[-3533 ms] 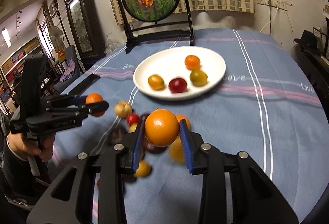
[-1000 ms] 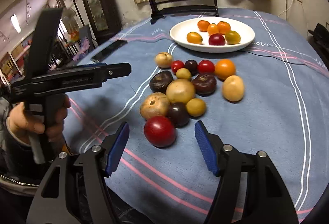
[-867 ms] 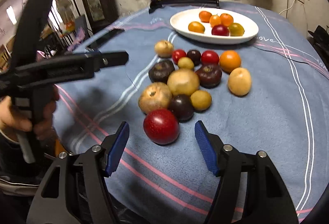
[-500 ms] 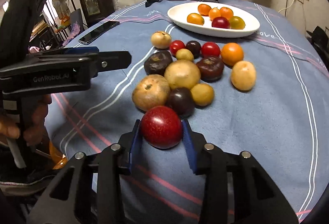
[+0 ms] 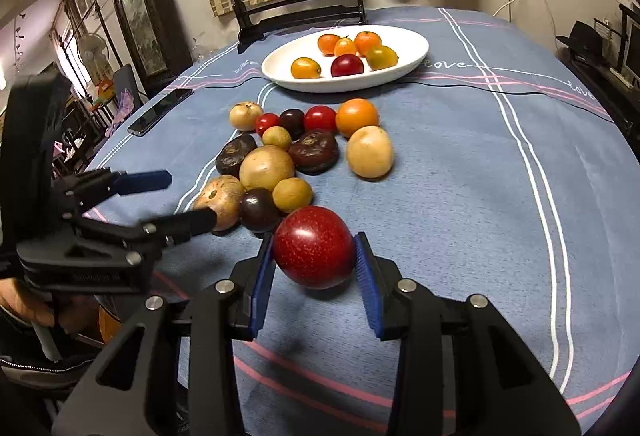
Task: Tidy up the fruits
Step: 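Grasp the red apple with the right tool while the left tool grasps a potato, then carry the red apple and potato to the white plate and release both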
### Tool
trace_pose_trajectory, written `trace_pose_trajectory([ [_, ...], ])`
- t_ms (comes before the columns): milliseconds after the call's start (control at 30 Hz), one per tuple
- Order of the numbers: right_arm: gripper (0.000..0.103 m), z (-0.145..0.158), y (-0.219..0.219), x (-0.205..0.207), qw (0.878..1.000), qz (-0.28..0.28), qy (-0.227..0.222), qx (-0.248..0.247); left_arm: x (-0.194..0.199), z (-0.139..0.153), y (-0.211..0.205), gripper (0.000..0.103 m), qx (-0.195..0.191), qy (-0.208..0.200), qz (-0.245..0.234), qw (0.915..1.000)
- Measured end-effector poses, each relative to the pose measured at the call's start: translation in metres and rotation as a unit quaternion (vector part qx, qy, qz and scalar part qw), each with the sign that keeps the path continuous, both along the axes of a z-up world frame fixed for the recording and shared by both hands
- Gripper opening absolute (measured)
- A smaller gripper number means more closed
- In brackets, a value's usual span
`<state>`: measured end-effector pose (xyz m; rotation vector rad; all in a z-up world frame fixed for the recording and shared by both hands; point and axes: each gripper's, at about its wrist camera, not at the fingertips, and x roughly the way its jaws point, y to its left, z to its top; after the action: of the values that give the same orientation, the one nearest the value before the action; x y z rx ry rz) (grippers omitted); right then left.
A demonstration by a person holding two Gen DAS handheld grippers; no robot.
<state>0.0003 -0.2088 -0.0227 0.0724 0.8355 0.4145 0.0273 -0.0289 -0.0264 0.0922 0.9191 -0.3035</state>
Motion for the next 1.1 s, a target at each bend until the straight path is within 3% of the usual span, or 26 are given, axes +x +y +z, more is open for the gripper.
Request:
trace_pose_trajectory([
  [233,0.04,-0.001,-0.01,0.001,1.0,-0.008,0.001,0.011,0.013,-0.023,-0.01,0.086,0.008,0.039,-0.002,0.9992],
  [400,0.04,-0.003,-0.013,0.003,1.0,-0.008,0.004,0.021,0.021,-0.024,-0.02,0.084,0.02,0.036,-0.012,0.9991],
  [500,0.04,-0.004,-0.017,0.005,1.0,-0.011,0.007,0.023,0.017,-0.023,-0.027,0.068,0.029,0.016,-0.029,0.999],
  [567,0.04,-0.003,-0.019,0.004,1.0,-0.014,0.006,0.023,0.014,-0.021,-0.028,0.044,0.026,0.013,-0.036,0.9989],
  [767,0.04,0.002,-0.019,0.0,1.0,-0.015,0.0,0.02,0.01,-0.014,-0.017,0.043,0.007,0.017,-0.027,0.9995],
  [1100,0.04,0.022,-0.014,-0.004,1.0,-0.009,-0.023,0.01,-0.004,0.018,0.004,0.043,-0.02,-0.018,-0.021,0.9994],
])
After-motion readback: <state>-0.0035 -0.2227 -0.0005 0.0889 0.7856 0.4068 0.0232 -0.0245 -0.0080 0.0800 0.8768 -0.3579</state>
